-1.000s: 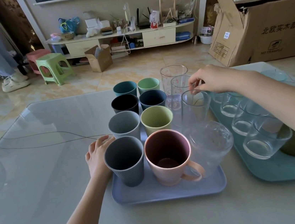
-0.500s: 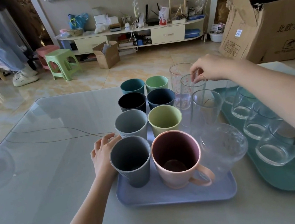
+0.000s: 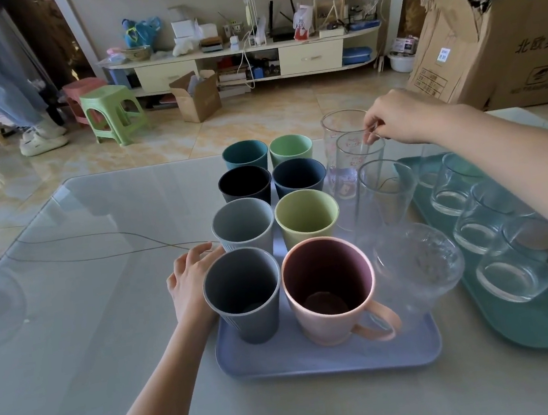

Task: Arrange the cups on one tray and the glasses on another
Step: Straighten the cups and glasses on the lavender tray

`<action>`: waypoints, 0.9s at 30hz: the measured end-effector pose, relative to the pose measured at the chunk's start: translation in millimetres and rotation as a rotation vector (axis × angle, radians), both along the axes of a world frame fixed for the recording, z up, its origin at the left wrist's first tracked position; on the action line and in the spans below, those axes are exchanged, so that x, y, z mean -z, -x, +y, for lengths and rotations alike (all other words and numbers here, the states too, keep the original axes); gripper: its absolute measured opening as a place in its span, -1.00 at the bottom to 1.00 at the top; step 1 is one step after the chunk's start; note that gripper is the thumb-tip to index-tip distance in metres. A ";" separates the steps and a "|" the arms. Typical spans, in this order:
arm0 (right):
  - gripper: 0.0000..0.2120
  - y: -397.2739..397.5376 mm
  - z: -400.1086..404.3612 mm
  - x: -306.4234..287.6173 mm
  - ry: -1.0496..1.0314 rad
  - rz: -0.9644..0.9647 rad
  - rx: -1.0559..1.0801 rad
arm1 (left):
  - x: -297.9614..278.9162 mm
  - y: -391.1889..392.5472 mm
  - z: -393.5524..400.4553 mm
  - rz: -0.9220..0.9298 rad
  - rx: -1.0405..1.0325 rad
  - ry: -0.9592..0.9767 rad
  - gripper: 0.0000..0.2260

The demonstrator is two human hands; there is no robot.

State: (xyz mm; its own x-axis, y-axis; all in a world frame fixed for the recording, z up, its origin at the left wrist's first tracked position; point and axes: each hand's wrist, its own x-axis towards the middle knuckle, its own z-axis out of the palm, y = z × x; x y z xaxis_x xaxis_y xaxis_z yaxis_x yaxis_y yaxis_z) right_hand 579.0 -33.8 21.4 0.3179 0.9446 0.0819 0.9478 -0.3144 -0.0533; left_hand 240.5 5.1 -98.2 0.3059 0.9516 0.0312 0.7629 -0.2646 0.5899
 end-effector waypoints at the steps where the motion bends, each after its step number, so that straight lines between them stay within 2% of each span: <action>1: -0.79 -0.2 -0.4 0.6 -0.002 -0.001 0.003 | 0.1 0.0 0.1 -0.006 -0.003 0.001 -0.72; 11: -0.78 5.9 -5.8 -1.8 -0.003 -0.043 -0.003 | 13.9 2.4 11.7 0.045 0.031 -0.054 -0.72; 17: -0.80 4.6 -5.1 -1.1 0.004 0.018 0.005 | 17.2 2.6 14.5 0.060 0.033 -0.062 -0.71; 24: -0.92 4.2 -5.8 -1.1 0.014 0.044 0.008 | 19.3 3.0 15.9 0.060 0.032 -0.060 -0.72; 27: -0.71 0.9 -10.5 2.9 -0.008 0.117 0.030 | 20.0 3.6 17.0 0.070 0.040 -0.063 -0.71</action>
State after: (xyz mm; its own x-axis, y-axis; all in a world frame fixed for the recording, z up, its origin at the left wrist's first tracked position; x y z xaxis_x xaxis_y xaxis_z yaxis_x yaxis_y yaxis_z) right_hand 578.2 -44.4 18.6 0.3535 0.9341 0.0500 0.9253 -0.3413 -0.1655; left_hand 236.9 22.1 -118.2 0.3467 0.9355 0.0682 0.7897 -0.3303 0.5169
